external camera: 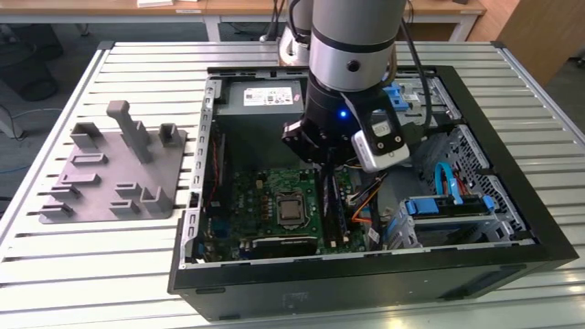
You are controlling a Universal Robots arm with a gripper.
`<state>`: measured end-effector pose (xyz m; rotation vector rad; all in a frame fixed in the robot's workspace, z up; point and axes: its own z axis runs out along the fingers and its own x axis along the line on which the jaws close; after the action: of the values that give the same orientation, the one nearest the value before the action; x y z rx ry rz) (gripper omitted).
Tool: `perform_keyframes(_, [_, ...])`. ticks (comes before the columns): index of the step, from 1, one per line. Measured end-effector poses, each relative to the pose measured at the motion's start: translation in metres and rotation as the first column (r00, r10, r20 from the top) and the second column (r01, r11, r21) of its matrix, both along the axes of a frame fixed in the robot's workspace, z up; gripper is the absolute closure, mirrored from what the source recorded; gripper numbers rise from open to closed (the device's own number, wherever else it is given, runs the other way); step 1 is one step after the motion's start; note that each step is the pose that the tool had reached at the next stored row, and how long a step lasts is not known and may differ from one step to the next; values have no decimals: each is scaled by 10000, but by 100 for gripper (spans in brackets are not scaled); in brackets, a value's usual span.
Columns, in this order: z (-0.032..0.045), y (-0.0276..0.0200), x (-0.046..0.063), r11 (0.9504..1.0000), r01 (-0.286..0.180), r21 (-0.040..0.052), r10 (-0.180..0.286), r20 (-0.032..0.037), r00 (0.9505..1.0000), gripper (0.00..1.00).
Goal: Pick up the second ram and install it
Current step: 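Insert the second ram into the second slot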
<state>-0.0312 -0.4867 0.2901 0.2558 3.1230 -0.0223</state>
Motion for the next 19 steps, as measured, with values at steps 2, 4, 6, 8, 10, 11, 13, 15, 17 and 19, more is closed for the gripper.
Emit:
perform_keyframes(2, [-1,0,0,9998,201,0,-201,0,9998,86])
perform_keyframes(4, [-1,0,0,9992,404,-2,-404,0,9992,86])
perform_keyframes(6, [-2,0,0,9981,619,-3,-619,0,9981,86])
perform_keyframes(8, [-3,0,0,9965,835,-4,-835,0,9965,86])
perform_keyframes(10, [-4,0,0,9945,1048,-5,-1048,0,9945,86])
perform_keyframes(11, [-4,0,0,9934,1146,-6,-1146,1,9934,86])
perform_keyframes(13, [-5,0,0,9909,1346,-6,-1346,0,9909,86])
perform_keyframes(15, [-5,0,0,9881,1539,-8,-1539,1,9881,86])
perform_keyframes(17, [-6,0,0,9849,1731,-10,-1731,1,9849,86])
perform_keyframes(19, [-6,0,0,9812,1929,-11,-1929,1,9812,86])
